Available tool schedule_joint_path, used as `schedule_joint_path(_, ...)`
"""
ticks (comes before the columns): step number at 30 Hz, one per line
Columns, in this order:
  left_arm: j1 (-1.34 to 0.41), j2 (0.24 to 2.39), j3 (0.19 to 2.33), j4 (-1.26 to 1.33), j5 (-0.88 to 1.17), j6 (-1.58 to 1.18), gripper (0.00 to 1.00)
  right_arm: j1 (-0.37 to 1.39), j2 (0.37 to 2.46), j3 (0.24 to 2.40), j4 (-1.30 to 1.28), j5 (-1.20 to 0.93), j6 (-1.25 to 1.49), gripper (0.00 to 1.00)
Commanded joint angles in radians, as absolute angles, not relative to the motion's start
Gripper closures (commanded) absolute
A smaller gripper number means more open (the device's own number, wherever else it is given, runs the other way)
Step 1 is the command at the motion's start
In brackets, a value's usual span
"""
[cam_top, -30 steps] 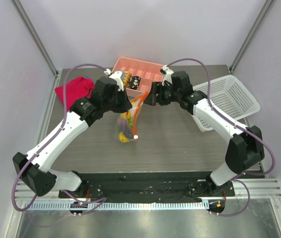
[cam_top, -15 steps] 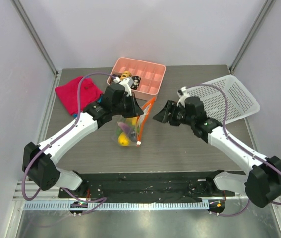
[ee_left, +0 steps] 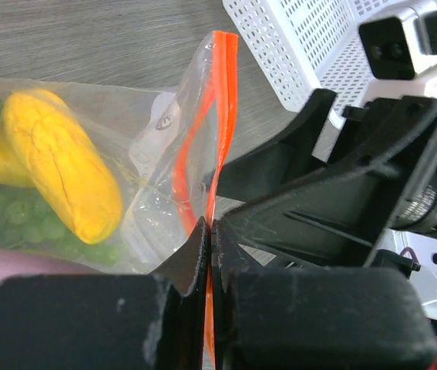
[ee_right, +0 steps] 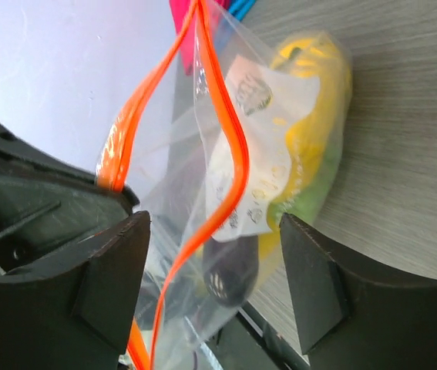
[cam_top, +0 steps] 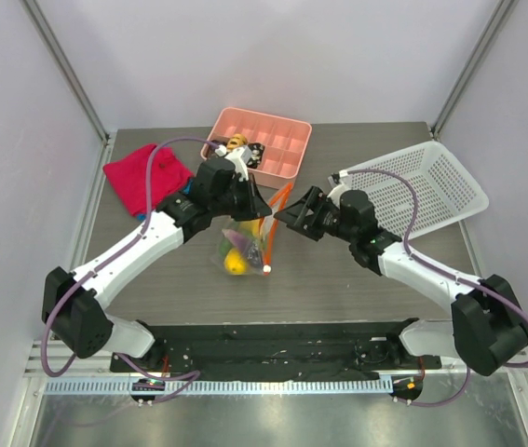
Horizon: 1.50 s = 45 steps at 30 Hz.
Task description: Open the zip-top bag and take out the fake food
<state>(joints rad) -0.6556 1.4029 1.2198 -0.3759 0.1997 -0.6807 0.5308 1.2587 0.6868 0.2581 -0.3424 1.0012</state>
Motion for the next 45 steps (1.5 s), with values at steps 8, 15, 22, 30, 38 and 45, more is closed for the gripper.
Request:
schedule_joint_path(8, -0.667, 1.342, 1.197, -0.319, 0.212, -0.678, 1.0, 0.58, 1.433, 0.741, 0.5, -0.344, 1.078, 0.49)
schedule_joint_path(15, -0.666, 1.307, 1.166, -0.339, 0.068, -0.672, 1.0, 0.584, 1.359, 0.843, -0.033, -0.199, 0.789, 0.99)
schedule_joint_path(22, -0.667, 1.316, 1.146, -0.256, 0.121, -0.69, 1.0, 0.618, 1.331, 0.919, -0.408, 0.045, 0.503, 0.99)
schedule_joint_path(30, -0.669, 1.339, 1.147, -0.239, 0.179, -0.686, 1.0, 0.704, 1.289, 0.997, -0.584, 0.236, 0.417, 0.71)
schedule_joint_path(38, -0.672, 1.347, 1.15, -0.218, 0.219, -0.686, 1.0, 0.784, 1.177, 1.051, -0.514, 0.07, 0.457, 0.54)
schedule_joint_path(45, -0.672, 1.325, 1.15, -0.219, 0.216, -0.686, 1.0, 0.785, 1.244, 0.997, -0.276, -0.173, 0.449, 0.56)
